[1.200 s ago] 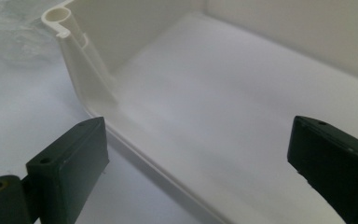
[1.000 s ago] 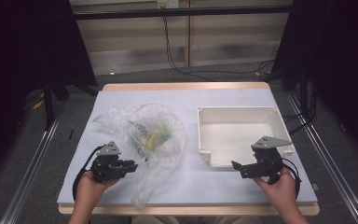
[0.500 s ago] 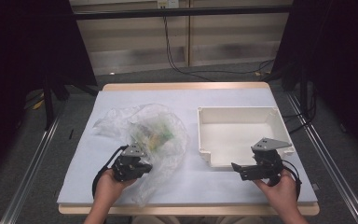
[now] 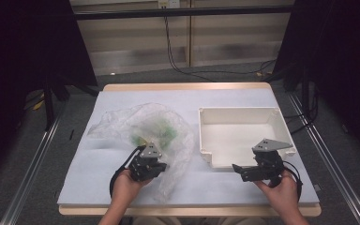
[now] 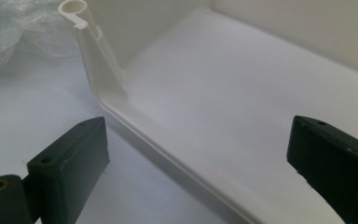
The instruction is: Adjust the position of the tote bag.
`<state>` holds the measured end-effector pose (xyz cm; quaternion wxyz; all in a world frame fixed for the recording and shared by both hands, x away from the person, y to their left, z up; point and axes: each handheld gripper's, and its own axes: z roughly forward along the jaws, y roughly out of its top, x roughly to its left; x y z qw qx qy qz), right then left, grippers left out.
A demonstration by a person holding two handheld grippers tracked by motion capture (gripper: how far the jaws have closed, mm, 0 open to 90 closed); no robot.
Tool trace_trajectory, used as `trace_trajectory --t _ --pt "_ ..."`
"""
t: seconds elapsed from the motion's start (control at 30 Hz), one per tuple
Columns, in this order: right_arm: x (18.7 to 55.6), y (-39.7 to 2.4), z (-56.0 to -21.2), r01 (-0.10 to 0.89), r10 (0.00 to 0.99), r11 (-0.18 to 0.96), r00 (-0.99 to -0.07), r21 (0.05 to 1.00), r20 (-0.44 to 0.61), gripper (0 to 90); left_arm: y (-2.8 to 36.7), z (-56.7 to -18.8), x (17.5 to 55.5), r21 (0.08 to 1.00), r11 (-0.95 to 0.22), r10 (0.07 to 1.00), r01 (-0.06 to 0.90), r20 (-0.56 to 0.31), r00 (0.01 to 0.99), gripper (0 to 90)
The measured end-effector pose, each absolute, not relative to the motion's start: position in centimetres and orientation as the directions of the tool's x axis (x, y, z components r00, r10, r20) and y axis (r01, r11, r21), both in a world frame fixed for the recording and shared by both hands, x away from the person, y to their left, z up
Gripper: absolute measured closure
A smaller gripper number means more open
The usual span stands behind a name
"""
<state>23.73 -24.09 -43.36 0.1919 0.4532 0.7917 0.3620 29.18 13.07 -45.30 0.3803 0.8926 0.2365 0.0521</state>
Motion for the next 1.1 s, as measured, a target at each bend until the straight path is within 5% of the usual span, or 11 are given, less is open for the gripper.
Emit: trace_trajectory --t 0.3,0.47,0.87,1.1 --pt "23.9 -24.1 -43.5 0.588 0.858 0.323 -0.512 0.742 0.032 5.5 13.0 -45.4 29.0 0.719 -0.579 0.461 0.386 -0.103 0.882 89.1" --pt "24.0 -24.0 -43.4 0.587 0.855 0.323 -0.517 0.743 0.037 5.8 14.2 -45.3 29.1 0.704 -0.555 0.508 0.443 -0.134 0.851 70.7" --pt "25.0 -23.0 -43.3 0.568 0.837 0.349 -0.547 0.745 0.025 6.0 19.0 -44.1 27.8 0.71 -0.511 0.624 0.484 -0.081 0.778 53.8" --pt "25.4 -22.3 -43.3 0.559 0.825 0.362 -0.565 0.746 0.024 6.2 23.3 -44.4 28.2 0.709 -0.449 0.725 0.543 -0.065 0.685 56.6"
